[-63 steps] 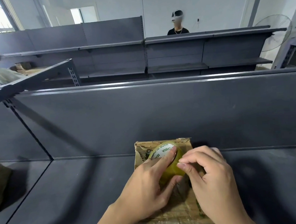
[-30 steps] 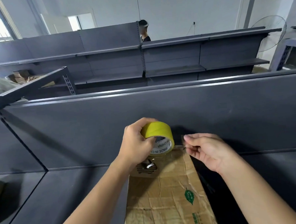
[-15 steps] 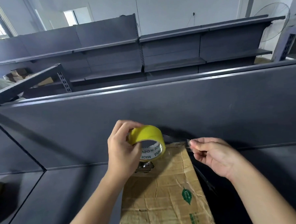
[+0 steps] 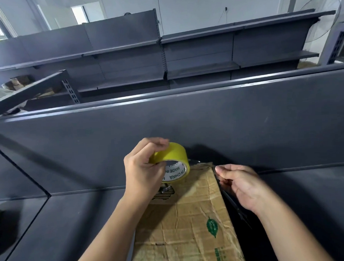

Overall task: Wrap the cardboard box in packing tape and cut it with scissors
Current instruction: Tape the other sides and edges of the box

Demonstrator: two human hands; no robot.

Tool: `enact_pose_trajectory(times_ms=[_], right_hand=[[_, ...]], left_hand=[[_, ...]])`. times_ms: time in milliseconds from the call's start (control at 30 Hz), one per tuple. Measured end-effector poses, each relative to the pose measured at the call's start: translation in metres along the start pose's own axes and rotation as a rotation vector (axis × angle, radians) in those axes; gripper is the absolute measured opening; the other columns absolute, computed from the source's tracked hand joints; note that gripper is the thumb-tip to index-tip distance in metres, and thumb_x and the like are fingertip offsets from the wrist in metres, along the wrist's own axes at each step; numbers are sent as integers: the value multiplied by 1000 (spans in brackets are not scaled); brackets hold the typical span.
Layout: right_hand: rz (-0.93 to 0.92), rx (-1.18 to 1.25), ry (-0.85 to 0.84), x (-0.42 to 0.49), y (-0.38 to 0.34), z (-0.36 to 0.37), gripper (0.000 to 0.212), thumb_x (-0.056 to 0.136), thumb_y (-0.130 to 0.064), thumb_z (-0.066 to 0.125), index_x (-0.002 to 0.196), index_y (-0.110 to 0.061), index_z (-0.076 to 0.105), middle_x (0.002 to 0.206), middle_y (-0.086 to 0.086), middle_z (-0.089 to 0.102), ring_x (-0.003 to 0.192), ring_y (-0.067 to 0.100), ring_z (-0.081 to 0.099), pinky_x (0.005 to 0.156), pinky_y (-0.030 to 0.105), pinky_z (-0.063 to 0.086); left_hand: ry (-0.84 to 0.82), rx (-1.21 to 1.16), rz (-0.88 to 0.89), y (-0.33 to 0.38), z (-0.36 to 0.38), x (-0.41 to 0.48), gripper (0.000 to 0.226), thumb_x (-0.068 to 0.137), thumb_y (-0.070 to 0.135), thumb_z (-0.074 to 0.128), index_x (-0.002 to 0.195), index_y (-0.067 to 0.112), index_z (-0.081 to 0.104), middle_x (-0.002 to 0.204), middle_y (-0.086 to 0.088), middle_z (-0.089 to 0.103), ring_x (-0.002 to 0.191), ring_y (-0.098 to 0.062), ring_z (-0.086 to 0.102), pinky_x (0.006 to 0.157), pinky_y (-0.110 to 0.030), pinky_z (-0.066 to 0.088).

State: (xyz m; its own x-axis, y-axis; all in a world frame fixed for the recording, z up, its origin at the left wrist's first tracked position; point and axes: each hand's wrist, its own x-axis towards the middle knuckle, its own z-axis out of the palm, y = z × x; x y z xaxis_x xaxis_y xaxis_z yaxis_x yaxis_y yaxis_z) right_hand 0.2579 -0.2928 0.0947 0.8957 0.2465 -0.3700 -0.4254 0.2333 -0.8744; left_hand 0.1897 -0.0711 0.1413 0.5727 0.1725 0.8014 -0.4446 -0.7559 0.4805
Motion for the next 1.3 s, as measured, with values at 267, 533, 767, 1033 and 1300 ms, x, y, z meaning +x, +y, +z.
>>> enact_pose_trajectory(times_ms=[267, 533, 767, 1033, 1300], right_hand=[[79, 129, -58, 6, 14, 6, 11, 96, -2, 60, 87, -2, 66, 73, 10, 68, 61, 17, 63, 62, 27, 52], [-56, -151, 193, 1, 17, 12, 24, 90, -24, 76, 111, -18, 68, 101, 4, 72, 95, 19, 65, 75, 21, 51], [-231, -391, 299, -3, 29, 12, 33, 92, -31, 72, 116, -9, 71, 114, 11, 74, 94, 16, 68, 80, 24, 52], [-464, -1729, -195, -55, 11, 56, 113, 83, -88, 19, 161, -9, -4, 164, 6, -26, 150, 22, -30, 124, 55, -10], [-386, -1896, -213, -56, 11, 59, 127, 69, -100, 1, 156, -8, -19, 159, 10, -35, 148, 26, -34, 120, 59, -17]], left_hand=[[-45, -30, 4, -12, -2, -5, 56, 64, -22, 56, 106, 8, 78, 117, -4, 72, 109, -19, 70, 89, -27, 55], [-248, -74, 14, -9, 1, -7, 71, 66, -20, 41, 121, 13, 73, 119, 3, 64, 115, -13, 63, 93, -21, 51], [-238, -59, 31, -11, 0, -8, 75, 65, -21, 39, 122, 13, 73, 122, 1, 65, 118, -14, 63, 95, -22, 50], [-238, -3, 57, -10, 0, -7, 70, 69, -19, 42, 128, 7, 70, 126, -5, 66, 121, -16, 63, 101, -26, 50], [-396, 166, 161, -19, -25, 29, 70, 60, -15, 50, 123, 4, 72, 105, -7, 75, 94, -23, 71, 84, -21, 55]])
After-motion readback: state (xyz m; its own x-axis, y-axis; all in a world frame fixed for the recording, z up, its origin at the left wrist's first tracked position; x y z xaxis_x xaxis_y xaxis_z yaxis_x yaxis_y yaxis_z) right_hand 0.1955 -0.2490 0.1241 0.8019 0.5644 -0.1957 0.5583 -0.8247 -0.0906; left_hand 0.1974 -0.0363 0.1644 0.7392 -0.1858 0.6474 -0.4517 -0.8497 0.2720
